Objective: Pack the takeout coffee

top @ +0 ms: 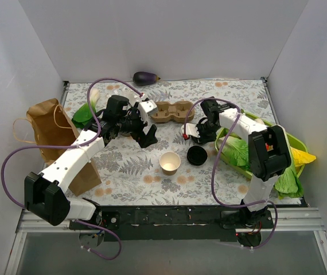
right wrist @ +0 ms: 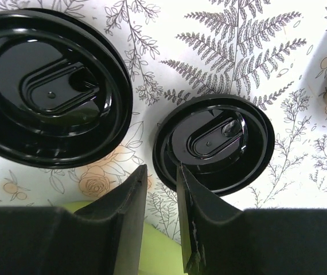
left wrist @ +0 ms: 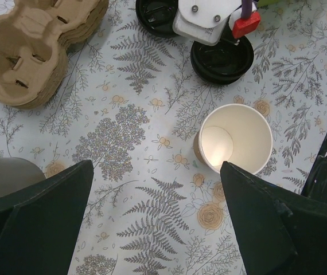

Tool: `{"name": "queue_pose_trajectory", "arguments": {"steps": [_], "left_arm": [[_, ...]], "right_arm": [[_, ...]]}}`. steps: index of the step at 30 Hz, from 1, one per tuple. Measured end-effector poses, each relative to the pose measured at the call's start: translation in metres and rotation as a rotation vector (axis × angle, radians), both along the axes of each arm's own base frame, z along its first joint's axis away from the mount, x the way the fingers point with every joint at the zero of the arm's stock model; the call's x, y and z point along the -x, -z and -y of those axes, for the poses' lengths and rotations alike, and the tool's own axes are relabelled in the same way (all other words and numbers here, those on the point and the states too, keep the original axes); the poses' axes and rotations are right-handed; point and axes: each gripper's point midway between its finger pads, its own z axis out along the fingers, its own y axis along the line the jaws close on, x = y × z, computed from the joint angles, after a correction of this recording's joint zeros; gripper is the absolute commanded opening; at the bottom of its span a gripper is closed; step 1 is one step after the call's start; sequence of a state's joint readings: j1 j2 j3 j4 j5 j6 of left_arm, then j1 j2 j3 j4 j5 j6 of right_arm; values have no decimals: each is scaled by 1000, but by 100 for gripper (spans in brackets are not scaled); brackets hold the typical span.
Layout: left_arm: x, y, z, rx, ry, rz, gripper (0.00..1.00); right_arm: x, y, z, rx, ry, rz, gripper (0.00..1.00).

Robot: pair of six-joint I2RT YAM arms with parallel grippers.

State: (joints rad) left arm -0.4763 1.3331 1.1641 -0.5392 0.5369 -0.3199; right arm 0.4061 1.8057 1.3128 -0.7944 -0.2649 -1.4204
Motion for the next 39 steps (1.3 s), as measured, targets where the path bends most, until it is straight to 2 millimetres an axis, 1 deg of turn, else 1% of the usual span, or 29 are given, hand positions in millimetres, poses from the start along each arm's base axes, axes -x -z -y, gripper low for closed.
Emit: {"name": "queue_pose_trajectory", "arguments": {"steps": [3, 6, 15, 23, 29, 30, 32, 33, 36, 39], "left_arm": [[0, 0, 0, 1, -2, 0, 95], [0, 0, 0, 0, -3, 0, 95], [-1, 0, 0, 0, -4, 0, 95], [0, 0, 0, 1, -5, -3, 95], [0, 0, 0, 1, -6, -3, 95], [0, 0, 0, 1, -6, -3, 95], [0, 0, 0, 1, -6, -3, 95], [0, 0, 0, 1, -6, -3, 95], [0, 0, 0, 1, -6, -3, 95], [0, 0, 0, 1, -5, -3, 95]], "right_arm": [[-3, 8, 1, 14, 3, -2, 36], [-2, 14, 3, 30, 4, -14, 36], [0, 20, 4, 39, 0, -12, 36], [0, 30, 2, 54, 3, 3, 35], [-5, 37, 6, 76, 31, 32, 27], [-7, 37, 7, 77, 36, 40, 23], [-9, 37, 7, 78, 49, 53, 19], [-11, 37, 6, 77, 55, 58, 15], [-13, 36, 5, 67, 77, 63, 10], [-10, 36, 6, 66, 103, 48, 5]]}}
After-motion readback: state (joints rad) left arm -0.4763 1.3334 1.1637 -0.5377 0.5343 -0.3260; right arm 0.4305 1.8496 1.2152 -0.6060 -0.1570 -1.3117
